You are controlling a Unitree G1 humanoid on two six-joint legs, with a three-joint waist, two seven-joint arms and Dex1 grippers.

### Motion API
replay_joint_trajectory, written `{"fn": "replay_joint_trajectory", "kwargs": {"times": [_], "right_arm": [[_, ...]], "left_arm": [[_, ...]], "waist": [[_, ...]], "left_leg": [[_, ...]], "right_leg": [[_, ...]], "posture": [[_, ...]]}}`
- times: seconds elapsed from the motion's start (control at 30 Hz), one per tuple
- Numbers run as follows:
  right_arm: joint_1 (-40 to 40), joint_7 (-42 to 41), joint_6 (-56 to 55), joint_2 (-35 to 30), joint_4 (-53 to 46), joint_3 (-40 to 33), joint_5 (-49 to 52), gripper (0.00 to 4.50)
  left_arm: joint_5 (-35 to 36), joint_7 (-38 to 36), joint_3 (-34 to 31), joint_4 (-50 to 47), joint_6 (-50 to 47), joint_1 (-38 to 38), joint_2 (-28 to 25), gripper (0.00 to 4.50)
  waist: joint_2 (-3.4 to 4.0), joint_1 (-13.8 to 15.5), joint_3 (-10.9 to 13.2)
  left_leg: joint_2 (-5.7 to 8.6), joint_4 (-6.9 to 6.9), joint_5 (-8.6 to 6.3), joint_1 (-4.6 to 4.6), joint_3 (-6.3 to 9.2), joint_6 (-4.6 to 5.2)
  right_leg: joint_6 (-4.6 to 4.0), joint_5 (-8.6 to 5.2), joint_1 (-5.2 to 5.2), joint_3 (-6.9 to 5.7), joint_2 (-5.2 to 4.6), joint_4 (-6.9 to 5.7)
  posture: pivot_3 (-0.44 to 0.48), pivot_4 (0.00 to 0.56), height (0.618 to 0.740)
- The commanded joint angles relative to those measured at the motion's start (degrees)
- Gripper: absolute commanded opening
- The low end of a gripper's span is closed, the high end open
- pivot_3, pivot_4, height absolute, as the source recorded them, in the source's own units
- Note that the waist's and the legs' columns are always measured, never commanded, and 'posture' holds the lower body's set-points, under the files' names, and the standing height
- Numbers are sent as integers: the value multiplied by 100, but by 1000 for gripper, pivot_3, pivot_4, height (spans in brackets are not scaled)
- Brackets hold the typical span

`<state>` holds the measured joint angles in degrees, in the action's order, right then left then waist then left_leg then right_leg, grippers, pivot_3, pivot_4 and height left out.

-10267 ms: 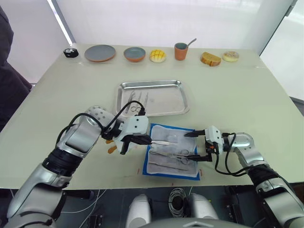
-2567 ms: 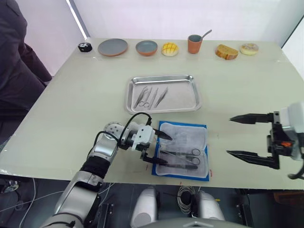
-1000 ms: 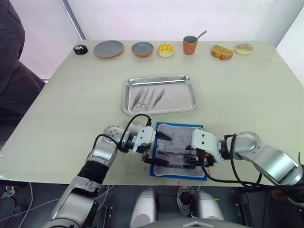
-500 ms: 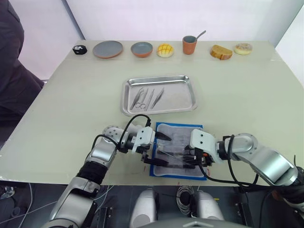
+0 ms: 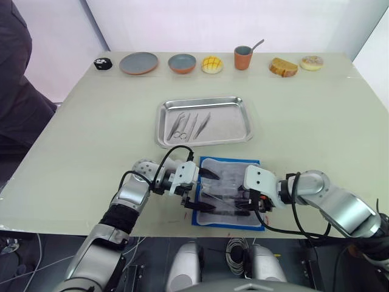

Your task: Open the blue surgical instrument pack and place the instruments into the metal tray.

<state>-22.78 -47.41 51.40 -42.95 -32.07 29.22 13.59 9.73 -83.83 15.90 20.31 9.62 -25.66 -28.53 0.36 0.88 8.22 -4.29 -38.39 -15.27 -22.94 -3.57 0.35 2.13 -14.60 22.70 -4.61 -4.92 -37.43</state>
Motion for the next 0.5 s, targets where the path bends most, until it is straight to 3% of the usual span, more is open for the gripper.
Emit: {"fn": "replay_joint_trajectory", "kwargs": {"times": [0.03, 0.13, 0.23, 0.5], "right_arm": [[7, -34, 119, 4, -18, 77, -27, 2189], [8, -66, 139, -3, 18, 163, -60, 1340], [22, -100, 144, -24, 73, 214, -97, 30], [-200, -189, 161, -42, 58, 178, -133, 30]], "left_arm": [[-140, 41, 133, 244, -5, 74, 29, 4500], [-136, 35, 119, 260, 57, 123, 4, 4500], [-120, 21, 92, 272, 149, 200, -38, 4500], [-169, 93, 120, 445, 193, 79, 54, 4500]], "waist": [[-1, 0, -1], [-3, 0, -5], [-12, -4, -16], [-17, 0, -22]], "left_leg": [[0, 0, 0, 0, 0, 0], [0, 0, 0, 0, 0, 0], [0, 0, 0, 1, 0, 0], [0, 1, 0, 3, 0, 0]], "right_leg": [[0, 0, 0, 0, 0, 0], [0, 0, 0, 0, 0, 0], [0, 0, 0, 0, 0, 0], [-1, -1, 0, 0, 0, -1]], "posture": [[0, 150, 740], [0, 150, 740], [0, 150, 740], [0, 150, 740]]}}
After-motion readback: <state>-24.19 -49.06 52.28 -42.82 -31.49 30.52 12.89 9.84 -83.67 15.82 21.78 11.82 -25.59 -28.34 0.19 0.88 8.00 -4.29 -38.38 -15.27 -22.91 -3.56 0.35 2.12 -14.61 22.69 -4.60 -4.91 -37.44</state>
